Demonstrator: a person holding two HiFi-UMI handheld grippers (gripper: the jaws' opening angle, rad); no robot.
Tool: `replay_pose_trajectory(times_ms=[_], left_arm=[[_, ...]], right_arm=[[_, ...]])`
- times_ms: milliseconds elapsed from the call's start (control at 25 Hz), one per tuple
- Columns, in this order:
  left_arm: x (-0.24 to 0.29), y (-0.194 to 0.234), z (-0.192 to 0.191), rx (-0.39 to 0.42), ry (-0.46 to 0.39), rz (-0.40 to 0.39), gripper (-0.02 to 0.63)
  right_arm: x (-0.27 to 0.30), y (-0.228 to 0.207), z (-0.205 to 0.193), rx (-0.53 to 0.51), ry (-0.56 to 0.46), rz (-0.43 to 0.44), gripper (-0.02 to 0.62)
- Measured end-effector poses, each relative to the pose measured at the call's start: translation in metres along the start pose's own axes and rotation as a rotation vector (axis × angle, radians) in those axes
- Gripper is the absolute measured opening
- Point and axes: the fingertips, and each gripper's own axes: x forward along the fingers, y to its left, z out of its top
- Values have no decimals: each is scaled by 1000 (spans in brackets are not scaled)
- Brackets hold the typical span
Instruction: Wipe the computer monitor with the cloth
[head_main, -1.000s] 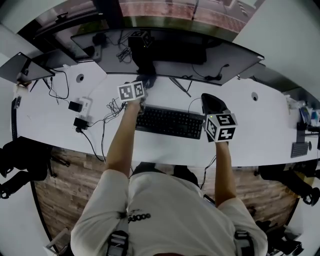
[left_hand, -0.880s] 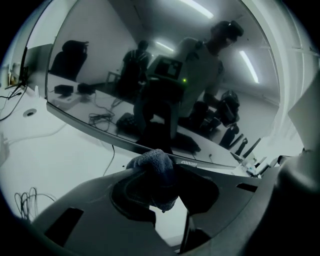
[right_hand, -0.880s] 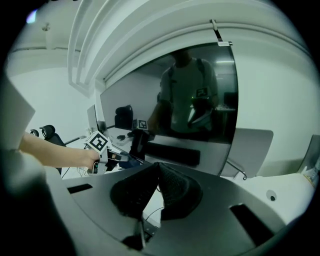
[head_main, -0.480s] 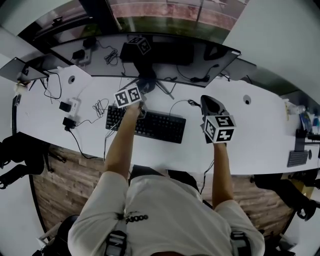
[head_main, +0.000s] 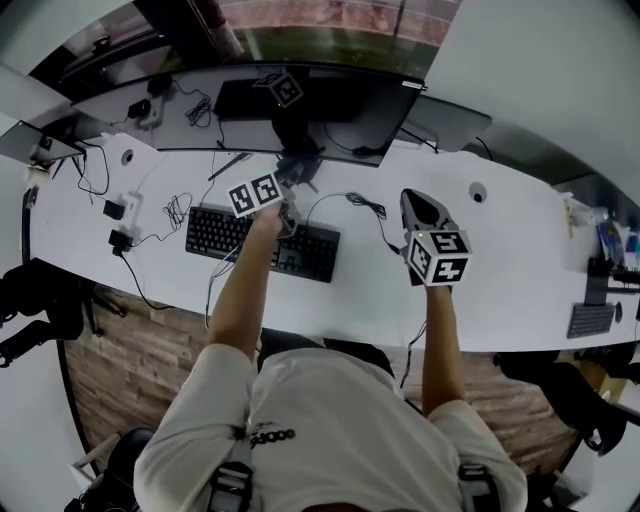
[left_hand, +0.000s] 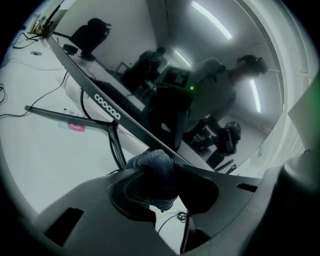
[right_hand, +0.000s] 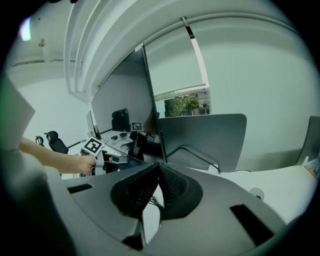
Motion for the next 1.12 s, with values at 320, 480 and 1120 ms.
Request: replay_pose_trajectory(times_ms=[320, 480, 1120], left_arm=[[23, -50, -32, 12, 13, -19, 120], [33, -75, -47, 45, 26, -41, 120], [72, -165, -103, 120, -7, -43, 120]], right_arm=[[-17, -49, -13, 17, -1, 12, -3], [-24, -59, -12, 6, -8, 12, -3], [-62, -95, -32, 4, -34, 35, -3]])
